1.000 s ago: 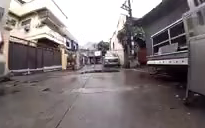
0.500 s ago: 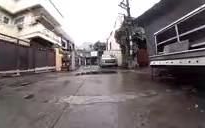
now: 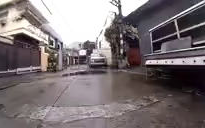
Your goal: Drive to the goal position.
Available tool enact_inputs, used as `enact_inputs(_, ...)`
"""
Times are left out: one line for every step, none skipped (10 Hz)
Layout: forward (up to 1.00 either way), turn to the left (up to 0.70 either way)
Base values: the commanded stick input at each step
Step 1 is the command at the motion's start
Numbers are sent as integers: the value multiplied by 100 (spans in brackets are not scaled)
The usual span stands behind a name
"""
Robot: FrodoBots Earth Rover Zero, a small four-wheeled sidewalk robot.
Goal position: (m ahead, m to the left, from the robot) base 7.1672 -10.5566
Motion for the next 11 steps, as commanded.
enact_inputs(100, -27)
enact_inputs(100, -3)
enact_inputs(100, 0)
enact_inputs(100, 0)
enact_inputs(100, 0)
enact_inputs(100, 0)
enact_inputs(100, 0)
enact_inputs(100, 0)
enact_inputs(100, 0)
enact_inputs(100, 0)
enact_inputs(100, 0)
